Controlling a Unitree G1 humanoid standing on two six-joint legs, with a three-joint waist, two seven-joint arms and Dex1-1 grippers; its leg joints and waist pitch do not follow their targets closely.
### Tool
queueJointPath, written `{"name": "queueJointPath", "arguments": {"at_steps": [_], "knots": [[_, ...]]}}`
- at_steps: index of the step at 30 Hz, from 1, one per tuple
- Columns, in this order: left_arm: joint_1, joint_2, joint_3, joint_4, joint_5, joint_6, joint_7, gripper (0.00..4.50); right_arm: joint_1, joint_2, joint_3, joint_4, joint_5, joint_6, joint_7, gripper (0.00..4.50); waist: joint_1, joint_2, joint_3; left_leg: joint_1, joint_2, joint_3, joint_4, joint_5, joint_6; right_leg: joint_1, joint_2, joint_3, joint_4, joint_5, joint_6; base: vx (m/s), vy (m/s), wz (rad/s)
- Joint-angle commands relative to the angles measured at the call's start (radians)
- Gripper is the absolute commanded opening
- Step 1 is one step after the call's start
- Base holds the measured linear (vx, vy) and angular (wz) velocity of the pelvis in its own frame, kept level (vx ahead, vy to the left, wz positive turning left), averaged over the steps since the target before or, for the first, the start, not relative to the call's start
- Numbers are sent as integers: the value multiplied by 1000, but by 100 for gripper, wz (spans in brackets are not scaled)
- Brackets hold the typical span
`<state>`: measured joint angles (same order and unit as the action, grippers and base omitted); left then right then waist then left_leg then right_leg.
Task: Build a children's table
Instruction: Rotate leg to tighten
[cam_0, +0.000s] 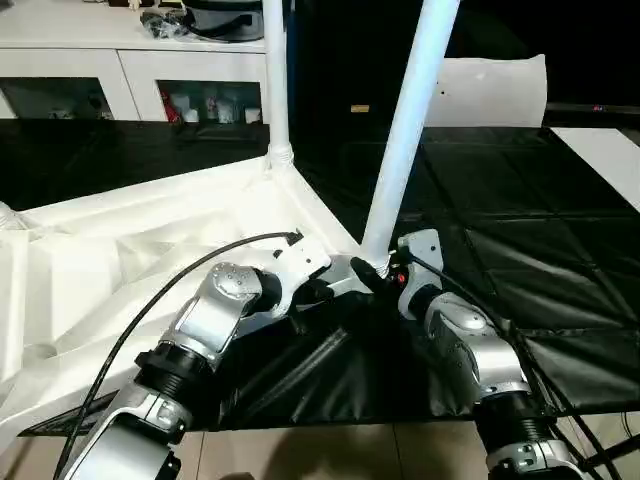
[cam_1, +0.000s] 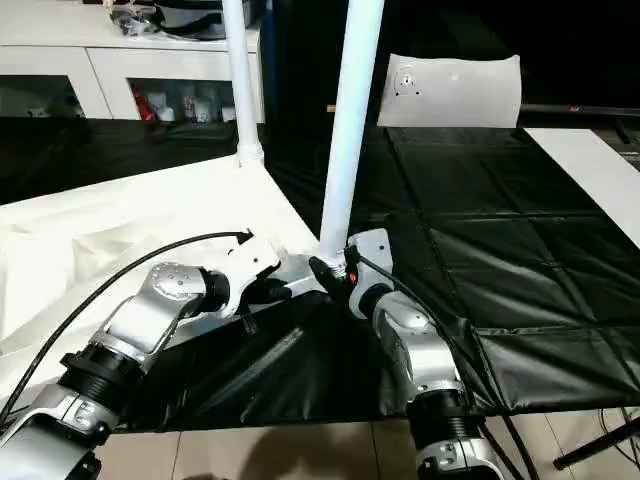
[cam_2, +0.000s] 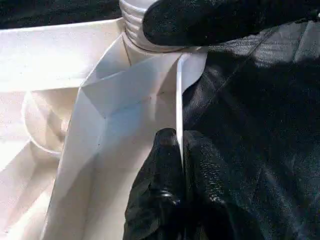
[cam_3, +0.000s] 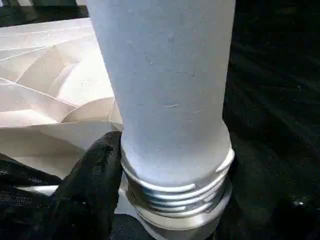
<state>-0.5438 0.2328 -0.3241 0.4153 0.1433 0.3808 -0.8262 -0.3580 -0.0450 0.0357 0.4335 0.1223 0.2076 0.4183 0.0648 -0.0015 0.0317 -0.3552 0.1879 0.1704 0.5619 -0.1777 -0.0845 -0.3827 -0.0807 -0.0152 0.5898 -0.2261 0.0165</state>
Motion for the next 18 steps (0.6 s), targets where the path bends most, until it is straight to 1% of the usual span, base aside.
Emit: {"name": "queueJointPath", "arguments": {"at_steps": [1, 3, 5, 6, 7, 8, 9, 10, 11, 12, 13, 14, 15, 16, 17, 18], "knots": [[-7, 8, -19, -29, 32, 4, 39, 0, 37, 58, 81, -4, 17, 17, 61, 358, 4, 11, -30, 13, 29, -19, -87, -455, -18, 4, -51, 23, -99, -426, -114, 0, 0, 0], [-1, 22, -19, -35, 28, 3, 28, 0, 44, 50, 82, -15, 20, 6, 71, 385, 4, 8, -31, 10, 29, -18, -88, -441, -18, 8, -49, 22, -96, -402, -119, 0, 0, 0], [14, 57, -18, -41, 19, -15, -1, 0, 65, 28, 79, -54, 30, -3, 97, 402, 6, 10, -31, 9, 30, -17, -89, -422, -15, 9, -48, 24, -93, -372, -126, 0, 0, 0], [18, 77, -19, -38, 19, -38, -19, 0, 77, 7, 81, -77, 32, -11, 124, 406, 4, 5, -31, 4, 30, -16, -89, -416, -9, 13, -47, 23, -92, -372, -126, 0, 0, 0], [21, 96, -22, -33, 21, -66, -36, 0, 89, -16, 85, -99, 35, -16, 152, 417, 5, 3, -32, 3, 29, -16, -88, -406, -5, 14, -47, 23, -94, -375, -119, 0, 0, 0], [22, 100, -23, -31, 22, -74, -40, 0, 92, -22, 85, -103, 35, -18, 159, 417, 6, 4, -33, 2, 30, -16, -87, -399, -4, 15, -48, 24, -91, -367, -119, 0, 0, 0], [23, 107, -24, -30, 24, -85, -47, 0, 96, -30, 87, -110, 35, -21, 170, 431, 5, 4, -34, -1, 30, -15, -86, -380, -3, 16, -47, 24, -88, -344, -125, 0, 0, 0], [26, 121, -24, -27, 20, -99, -68, 0, 106, -53, 88, -130, 40, -27, 200, 440, 5, 0, -35, -4, 30, -14, -85, -360, 2, 19, -47, 24, -86, -338, -124, 0, 0, 0], [30, 145, -32, -24, 13, -136, -106, 0, 117, -84, 86, -155, 47, -34, 239, 445, 6, -3, -36, -3, 30, -13, -84, -354, 7, 18, -46, 24, -87, -341, -123, 0, 0, 0], [35, 166, -38, -24, 4, -151, -141, 0, 127, -116, 83, -179, 53, -43, 279, 448, 7, -1, -38, -3, 32, -10, -80, -339, 11, 16, -46, 26, -84, -321, -130, 0, 0, 0], [40, 189, -45, -24, -4, -178, -180, 0, 133, -149, 79, -200, 58, -52, 316, 448, 11, 0, -42, -7, 33, -10, -77, -301, 14, 20, -45, 26, -77, -259, -141, 0, 0, 0], [42, 210, -56, -23, -11, -228, -222, 0, 133, -177, 72, -215, 60, -60, 343, 448, 11, 0, -45, -9, 32, -9, -75, -276, 20, 23, -43, 25, -73, -217, -149, 0, 0, 0], [42, 210, -56, -23, -11, -228, -222, 0, 133, -177, 72, -215, 60, -60, 343, 448, 14, 1, -52, -11, 32, -7, -67, -208, 28, 26, -41, 23, -60, -104, -168, 59, -18, -1], [43, 223, -60, -21, -14, -237, -244, 0, 132, -196, 68, -222, 64, -63, 364, 448, 14, 4, -54, -10, 31, -4, -62, -171, 31, 25, -39, 23, -52, -38, -182, 63, -8, -2], [36, 242, -70, -4, -18, -288, -284, 0, 128, -233, 64, -230, 74, -64, 410, 448, 15, -4, -54, -12, 31, 0, -56, -119, 44, 28, -34, 20, -43, 67, -207, 63, -8, -2], [35, 245, -71, -1, -19, -296, -291, 0, 127, -239, 64, -232, 76, -64, 418, 448, 19, 1, -54, -14, 29, -3, -55, -107, 50, 31, -35, 18, -39, 95, -216, 54, 5, -5]]}}
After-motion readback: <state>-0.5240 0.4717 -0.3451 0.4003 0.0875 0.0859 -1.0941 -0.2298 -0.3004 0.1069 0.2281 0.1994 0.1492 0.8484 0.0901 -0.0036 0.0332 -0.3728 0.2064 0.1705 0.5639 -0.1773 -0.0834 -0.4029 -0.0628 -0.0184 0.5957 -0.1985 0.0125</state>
